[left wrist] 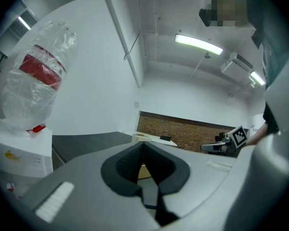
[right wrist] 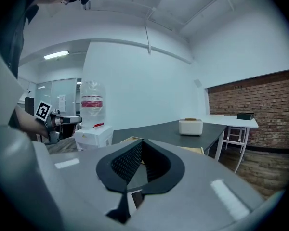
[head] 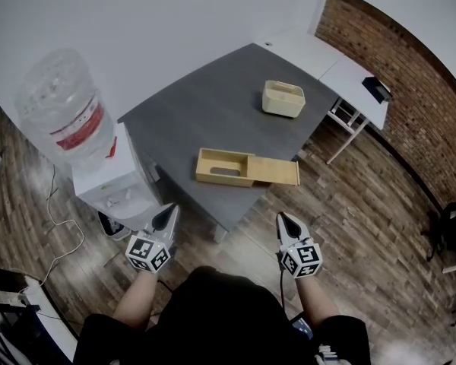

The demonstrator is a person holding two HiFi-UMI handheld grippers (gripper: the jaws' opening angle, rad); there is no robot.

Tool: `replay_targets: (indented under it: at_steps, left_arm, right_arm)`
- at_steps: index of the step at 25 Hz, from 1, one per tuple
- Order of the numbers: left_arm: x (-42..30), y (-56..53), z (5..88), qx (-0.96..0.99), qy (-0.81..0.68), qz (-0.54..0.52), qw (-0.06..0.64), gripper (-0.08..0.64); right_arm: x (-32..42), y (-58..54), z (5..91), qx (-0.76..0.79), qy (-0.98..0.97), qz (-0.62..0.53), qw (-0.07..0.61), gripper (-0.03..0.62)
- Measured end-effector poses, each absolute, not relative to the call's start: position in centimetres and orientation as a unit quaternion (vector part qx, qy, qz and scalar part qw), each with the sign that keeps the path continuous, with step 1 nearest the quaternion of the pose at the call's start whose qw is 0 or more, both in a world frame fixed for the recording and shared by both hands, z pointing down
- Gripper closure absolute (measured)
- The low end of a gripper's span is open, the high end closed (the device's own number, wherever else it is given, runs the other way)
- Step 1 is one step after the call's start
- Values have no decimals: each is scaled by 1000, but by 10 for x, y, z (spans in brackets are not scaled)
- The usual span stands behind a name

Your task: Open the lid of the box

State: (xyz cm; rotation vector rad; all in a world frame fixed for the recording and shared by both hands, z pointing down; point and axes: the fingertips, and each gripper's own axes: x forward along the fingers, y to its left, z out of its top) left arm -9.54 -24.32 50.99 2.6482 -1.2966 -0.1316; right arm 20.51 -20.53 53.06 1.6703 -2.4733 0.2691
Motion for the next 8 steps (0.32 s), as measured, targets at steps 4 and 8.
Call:
replay_targets:
  at_steps: [4,8]
  left_arm:
    - [-101,-244,510,887,-449,-50,97,560]
    - [-99,-243,513,885,-450,-51,106,560]
  right_arm:
    - [201,-210,533,547,-829,86,78,591]
    - [200,-215,530,541,-833,79,78,591]
